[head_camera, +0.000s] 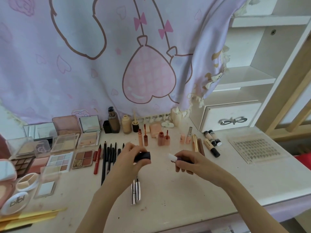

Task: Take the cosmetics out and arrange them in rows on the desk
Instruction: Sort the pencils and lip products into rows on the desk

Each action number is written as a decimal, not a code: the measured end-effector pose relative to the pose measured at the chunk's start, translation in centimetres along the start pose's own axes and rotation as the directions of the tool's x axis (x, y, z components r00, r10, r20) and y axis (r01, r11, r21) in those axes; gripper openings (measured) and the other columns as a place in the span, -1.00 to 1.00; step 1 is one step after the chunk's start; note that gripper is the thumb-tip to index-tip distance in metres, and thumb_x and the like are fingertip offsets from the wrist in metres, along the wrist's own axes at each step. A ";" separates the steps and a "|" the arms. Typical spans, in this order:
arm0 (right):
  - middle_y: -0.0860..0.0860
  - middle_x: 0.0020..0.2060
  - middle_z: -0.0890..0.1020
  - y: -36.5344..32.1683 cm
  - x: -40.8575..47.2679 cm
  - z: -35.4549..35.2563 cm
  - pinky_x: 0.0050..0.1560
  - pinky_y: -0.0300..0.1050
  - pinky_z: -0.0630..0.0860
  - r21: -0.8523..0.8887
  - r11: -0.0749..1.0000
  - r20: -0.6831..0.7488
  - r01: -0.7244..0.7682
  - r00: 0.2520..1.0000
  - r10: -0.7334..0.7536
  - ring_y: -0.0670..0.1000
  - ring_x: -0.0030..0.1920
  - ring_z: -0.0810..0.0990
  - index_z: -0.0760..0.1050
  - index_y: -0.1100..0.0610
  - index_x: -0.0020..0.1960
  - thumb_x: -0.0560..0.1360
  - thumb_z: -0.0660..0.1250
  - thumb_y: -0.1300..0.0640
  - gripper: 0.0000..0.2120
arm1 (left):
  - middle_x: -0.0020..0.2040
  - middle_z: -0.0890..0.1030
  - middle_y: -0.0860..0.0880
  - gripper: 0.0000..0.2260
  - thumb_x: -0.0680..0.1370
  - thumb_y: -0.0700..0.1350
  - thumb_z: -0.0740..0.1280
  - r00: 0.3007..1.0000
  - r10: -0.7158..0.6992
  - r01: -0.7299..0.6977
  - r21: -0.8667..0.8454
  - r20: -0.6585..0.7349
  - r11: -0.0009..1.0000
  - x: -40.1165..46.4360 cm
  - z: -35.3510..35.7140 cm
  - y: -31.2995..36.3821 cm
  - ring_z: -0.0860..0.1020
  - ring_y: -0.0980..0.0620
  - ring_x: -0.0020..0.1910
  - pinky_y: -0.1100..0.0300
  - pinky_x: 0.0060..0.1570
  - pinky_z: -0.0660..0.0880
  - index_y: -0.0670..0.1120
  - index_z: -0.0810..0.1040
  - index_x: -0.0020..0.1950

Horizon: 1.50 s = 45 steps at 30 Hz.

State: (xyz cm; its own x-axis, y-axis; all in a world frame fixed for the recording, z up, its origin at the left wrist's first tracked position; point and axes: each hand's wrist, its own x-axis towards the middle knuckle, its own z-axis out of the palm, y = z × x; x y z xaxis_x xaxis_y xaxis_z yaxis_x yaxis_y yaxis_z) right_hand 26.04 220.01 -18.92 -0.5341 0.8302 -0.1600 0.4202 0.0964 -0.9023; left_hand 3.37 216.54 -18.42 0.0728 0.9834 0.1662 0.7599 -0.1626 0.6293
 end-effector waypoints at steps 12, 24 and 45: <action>-0.09 -0.05 0.62 0.7 5.4 4.7 -0.06 -0.51 0.44 0.030 0.997 -0.363 0.072 0.930 -0.057 -0.16 -0.05 0.57 0.54 0.08 0.21 0.46 0.38 0.21 -0.68 | 0.15 0.39 -0.01 -0.70 0.56 -0.23 0.25 0.987 -0.144 0.148 0.065 -0.069 0.987 2.9 -0.9 -2.7 0.36 0.13 0.03 0.36 0.01 0.25 -0.11 0.41 0.29; -0.11 -0.12 0.59 0.5 9.1 7.0 -0.04 -0.58 0.36 -0.090 0.988 -0.455 0.129 0.877 -0.156 -0.28 -0.13 0.54 0.56 0.16 0.06 0.45 0.36 0.32 -0.80 | 0.07 0.45 0.04 -0.73 0.51 -0.30 0.30 0.995 -0.056 0.064 0.092 -0.086 0.994 4.9 1.7 -4.3 0.41 0.13 0.04 0.40 0.09 0.30 -0.06 0.52 0.17; 0.03 0.14 0.57 0.9 9.0 7.2 0.08 -0.56 0.29 -0.190 0.979 -0.433 0.079 0.888 -0.156 -0.10 0.09 0.52 0.45 0.17 0.26 0.51 0.30 0.27 -0.68 | 0.14 0.42 0.05 -0.64 0.51 -0.22 0.33 0.967 -0.116 0.112 -0.031 -0.229 0.993 3.7 2.1 -3.9 0.41 0.18 -0.08 0.37 -0.06 0.34 -0.05 0.38 0.29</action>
State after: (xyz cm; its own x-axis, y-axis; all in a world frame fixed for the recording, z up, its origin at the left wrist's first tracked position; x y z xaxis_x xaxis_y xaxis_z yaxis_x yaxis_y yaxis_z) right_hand 16.35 223.62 -24.05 -0.2220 0.9598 0.1718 0.5087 0.2644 -0.8194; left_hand 1.99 221.00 -21.86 -0.1653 0.9509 0.2615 0.7429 -0.0544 0.6672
